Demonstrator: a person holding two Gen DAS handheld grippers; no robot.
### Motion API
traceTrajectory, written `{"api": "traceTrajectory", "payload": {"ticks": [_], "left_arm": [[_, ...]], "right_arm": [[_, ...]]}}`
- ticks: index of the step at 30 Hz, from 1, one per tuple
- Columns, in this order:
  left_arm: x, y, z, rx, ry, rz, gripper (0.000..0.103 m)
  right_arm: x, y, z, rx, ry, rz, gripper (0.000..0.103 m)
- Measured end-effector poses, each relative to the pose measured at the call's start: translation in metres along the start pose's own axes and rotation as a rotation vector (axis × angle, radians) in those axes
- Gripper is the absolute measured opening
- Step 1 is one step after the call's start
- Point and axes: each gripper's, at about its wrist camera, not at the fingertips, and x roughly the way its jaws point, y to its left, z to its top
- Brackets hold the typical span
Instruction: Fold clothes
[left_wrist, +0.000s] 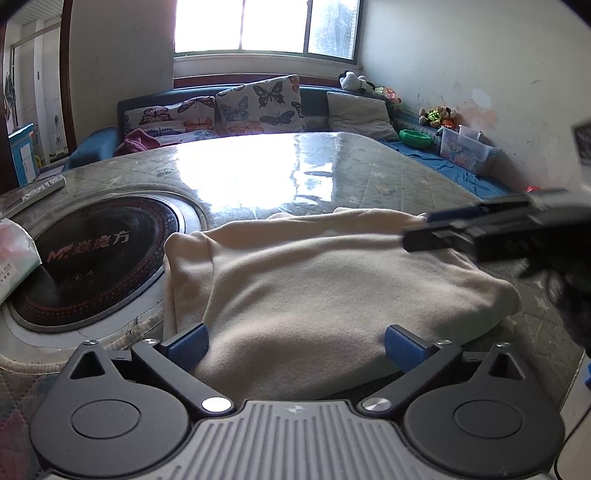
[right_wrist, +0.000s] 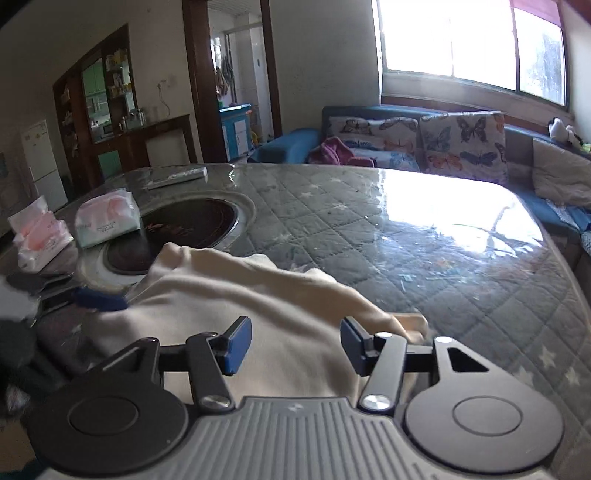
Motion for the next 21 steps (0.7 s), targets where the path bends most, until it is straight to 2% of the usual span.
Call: {"api": "traceTrajectory", "payload": {"ticks": [9,16,20,21], "left_arm": [[0.001,-0.004,-0.003,0.015,-0.005,0.012,0.103],[0.002,-0.006,-0.004,0.018,-0.005,0.010,0.103],[-0.001,-0.004,-0.004,0.009,-0.005,0.003,0.103],[0.000,-0.004,-0.003,0.008,-0.005,0.003,0.103]], "right_arm": [[0.053,-0.014,0.018,0.075,0.091,-0.010,0.058],[0.067,-0.008,0.026,0.054,0.110,-0.054,0.066],[0.061,-0.002,0.035,0.042,0.094,-0.067,0.086],[0.062,0.000,0.036,0.033,0.097,-0.070,0.086]]}}
